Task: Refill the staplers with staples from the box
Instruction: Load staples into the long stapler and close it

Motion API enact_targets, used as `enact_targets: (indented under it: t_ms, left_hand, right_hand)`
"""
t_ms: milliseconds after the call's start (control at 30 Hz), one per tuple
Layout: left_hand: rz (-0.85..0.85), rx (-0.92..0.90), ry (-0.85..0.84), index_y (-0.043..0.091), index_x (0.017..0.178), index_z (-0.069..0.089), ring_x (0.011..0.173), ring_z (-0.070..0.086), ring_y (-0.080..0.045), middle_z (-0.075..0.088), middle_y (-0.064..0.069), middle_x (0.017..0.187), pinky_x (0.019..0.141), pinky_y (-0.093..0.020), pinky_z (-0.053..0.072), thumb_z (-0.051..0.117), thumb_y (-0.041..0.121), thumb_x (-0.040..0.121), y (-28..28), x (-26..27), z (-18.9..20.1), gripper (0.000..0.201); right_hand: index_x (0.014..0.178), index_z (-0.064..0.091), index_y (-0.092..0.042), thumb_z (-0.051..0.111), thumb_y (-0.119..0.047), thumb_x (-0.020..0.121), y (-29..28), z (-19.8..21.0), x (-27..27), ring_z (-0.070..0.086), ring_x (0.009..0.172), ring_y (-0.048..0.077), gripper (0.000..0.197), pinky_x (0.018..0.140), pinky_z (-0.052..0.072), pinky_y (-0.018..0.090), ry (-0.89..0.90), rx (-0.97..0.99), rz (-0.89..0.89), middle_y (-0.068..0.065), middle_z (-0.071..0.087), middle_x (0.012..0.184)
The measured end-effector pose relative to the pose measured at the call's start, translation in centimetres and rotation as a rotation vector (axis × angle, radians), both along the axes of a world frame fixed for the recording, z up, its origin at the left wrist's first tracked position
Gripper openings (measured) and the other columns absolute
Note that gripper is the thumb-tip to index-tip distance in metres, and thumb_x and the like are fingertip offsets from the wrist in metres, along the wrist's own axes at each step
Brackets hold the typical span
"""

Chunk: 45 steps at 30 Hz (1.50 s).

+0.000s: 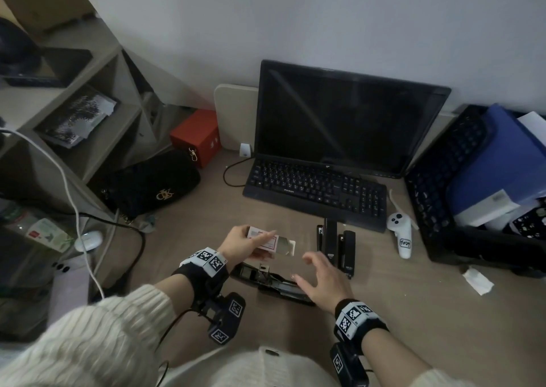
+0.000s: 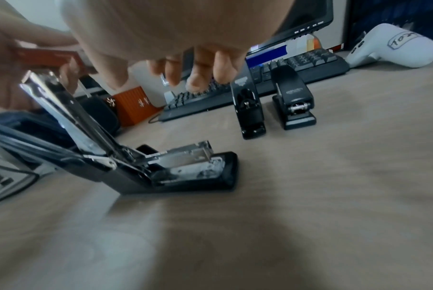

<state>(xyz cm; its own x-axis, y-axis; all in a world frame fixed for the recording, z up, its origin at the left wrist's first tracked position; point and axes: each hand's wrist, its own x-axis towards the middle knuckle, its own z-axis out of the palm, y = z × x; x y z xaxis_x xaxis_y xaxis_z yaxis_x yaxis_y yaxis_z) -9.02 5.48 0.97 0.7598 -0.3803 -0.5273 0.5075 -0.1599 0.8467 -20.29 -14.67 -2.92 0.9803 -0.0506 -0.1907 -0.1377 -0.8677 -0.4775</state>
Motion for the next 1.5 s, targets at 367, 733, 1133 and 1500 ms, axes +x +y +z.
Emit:
enact_targets:
  t_ms: [367,733,1133,1500]
  left_hand:
    - [-0.148,0.071,-0.012,0.001,0.102,0.067,0.063,0.071,-0.016,0.075,-0.007,0.081,0.054,-0.021,0.054,0.073,0.039,0.087,-1.6,-0.3,0.6,0.041]
    - [-0.105,0.109,-0.052,0.007,0.118,0.061,0.103,0.069,-0.014,0.074,-0.006,0.108,0.09,-0.027,0.054,0.065,0.048,0.09,-1.3,0.3,0.0,0.05]
    - [-0.014,0.079,-0.036,0.003,0.119,0.062,0.096,0.07,-0.017,0.073,-0.013,0.109,0.092,-0.035,0.053,0.057,0.032,0.098,-0.4,1.2,0.3,0.036]
    - [-0.02,0.078,-0.033,0.006,0.117,0.064,0.099,0.071,-0.019,0.073,-0.015,0.111,0.089,-0.032,0.054,0.057,0.033,0.098,-0.3,2.0,0.5,0.033]
  right_hand:
    - [0.136,0.045,-0.016,0.07,-0.021,0.083,2.5,3.5,3.2,0.041,0.108,0.0,0.059,0.103,0.041,0.023,-0.149,0.206,-0.024,-0.005,0.047,0.13]
    - [0.112,0.058,-0.029,0.058,-0.062,0.081,1.8,2.2,2.9,0.059,0.078,0.005,0.045,0.065,0.051,0.023,-0.134,0.095,-0.161,-0.014,0.065,0.099]
    - [0.099,0.06,-0.03,0.043,-0.078,0.079,0.3,0.6,2.6,0.06,0.063,0.008,0.054,0.049,0.044,0.023,0.103,0.004,-0.253,-0.01,0.064,0.075]
    - [0.124,0.051,-0.027,0.048,-0.064,0.086,0.5,-0.5,5.3,0.063,0.097,0.018,0.053,0.083,0.054,0.039,0.137,0.073,-0.283,-0.001,0.065,0.114]
